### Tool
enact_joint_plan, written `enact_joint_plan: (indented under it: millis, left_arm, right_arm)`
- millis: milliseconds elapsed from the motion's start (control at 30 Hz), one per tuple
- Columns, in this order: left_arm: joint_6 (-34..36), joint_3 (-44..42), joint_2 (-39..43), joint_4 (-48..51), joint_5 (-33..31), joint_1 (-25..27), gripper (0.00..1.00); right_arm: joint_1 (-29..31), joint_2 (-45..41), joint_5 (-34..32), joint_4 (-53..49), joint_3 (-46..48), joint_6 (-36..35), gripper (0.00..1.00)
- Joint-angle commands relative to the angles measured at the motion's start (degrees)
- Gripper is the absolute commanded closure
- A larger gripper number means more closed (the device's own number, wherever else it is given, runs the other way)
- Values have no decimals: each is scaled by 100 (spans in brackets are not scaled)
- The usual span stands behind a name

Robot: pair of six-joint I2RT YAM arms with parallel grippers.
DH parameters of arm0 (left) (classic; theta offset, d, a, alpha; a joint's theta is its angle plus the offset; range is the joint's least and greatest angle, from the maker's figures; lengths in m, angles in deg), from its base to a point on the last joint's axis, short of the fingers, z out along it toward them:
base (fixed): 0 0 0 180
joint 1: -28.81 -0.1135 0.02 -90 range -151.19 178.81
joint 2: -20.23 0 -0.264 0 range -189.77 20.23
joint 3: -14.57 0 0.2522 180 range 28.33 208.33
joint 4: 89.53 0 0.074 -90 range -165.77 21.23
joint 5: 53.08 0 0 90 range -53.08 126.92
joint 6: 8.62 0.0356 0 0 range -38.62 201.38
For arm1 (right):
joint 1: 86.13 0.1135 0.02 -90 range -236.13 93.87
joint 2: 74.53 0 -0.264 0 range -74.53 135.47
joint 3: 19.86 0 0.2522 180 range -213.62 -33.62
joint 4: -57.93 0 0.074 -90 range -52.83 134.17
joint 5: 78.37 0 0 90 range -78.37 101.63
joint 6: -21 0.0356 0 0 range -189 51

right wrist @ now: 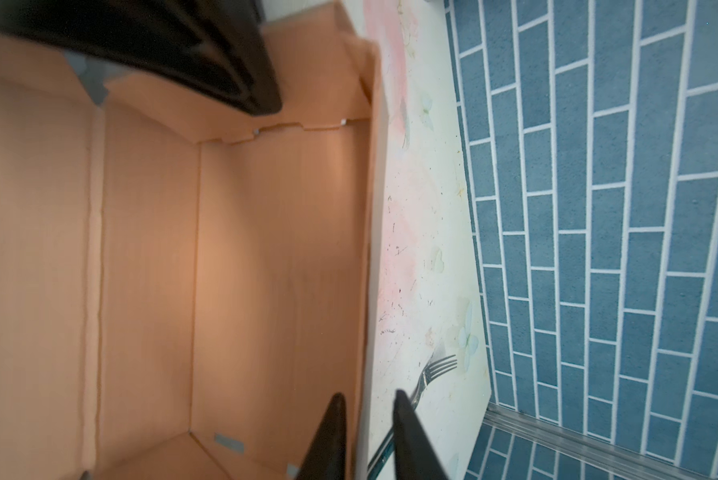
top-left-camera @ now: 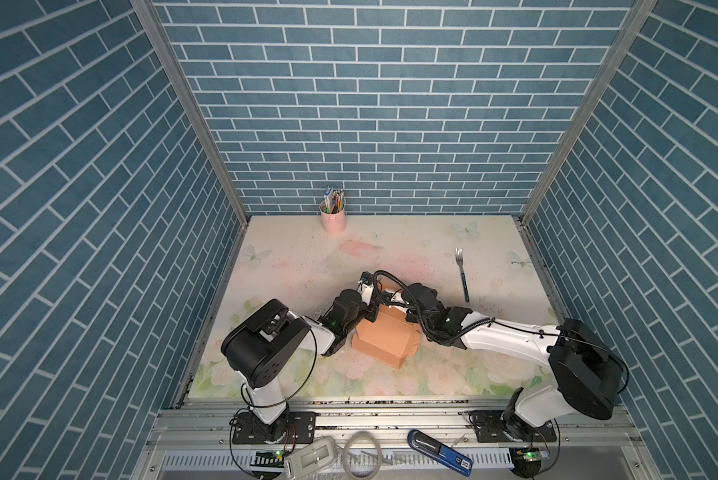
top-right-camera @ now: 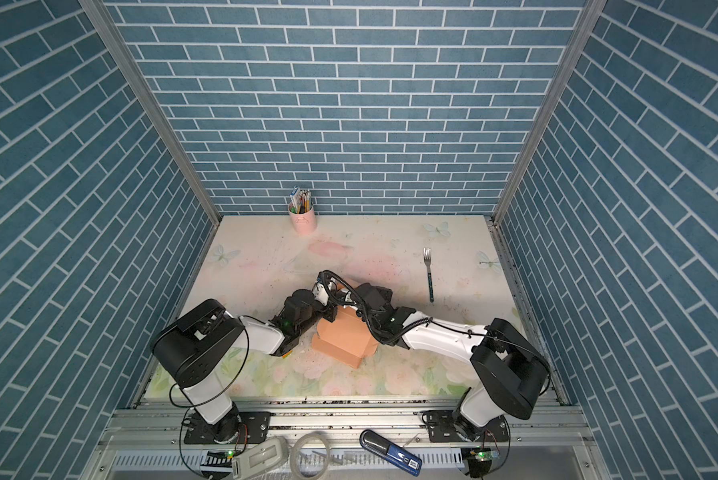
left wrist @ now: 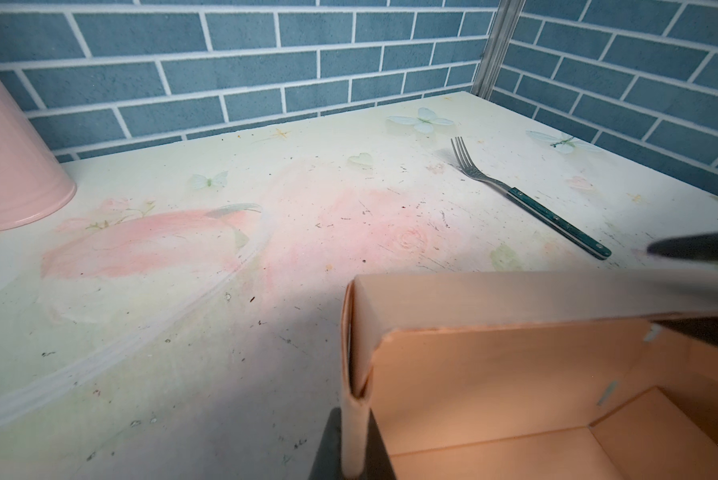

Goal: Fold the paper box

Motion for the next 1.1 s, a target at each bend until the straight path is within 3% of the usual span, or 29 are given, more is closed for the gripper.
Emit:
enact_joint_plan:
  millis: [0,167,367,533,767,1067]
  left_arm:
    - [-19,4,-162,-197,-102,47,100]
    - [-51,-19,-164,-188,-331,47,100]
    - [-82,-181,-51,-280,-936,57,100]
    - [-104,-347,80,-347,-1418,57,100]
    - [-152,-427,157,-365,-1725,61,100]
    - [-248,-485,212,-364,-1756,57,100]
  right_arm:
    - [48,-318,213,181,-80,343,65]
    - [48,-754,552,205,-63,986,51]
    - [-120,-1315,1002,-28,-33,2317,44]
    - [-1091,-1930,2451,-54,469,3757,42]
    - [-2197,-2116,4175,478,1201,4804,41]
    - [-2590,-1636,5323,1771,1921,5349,42]
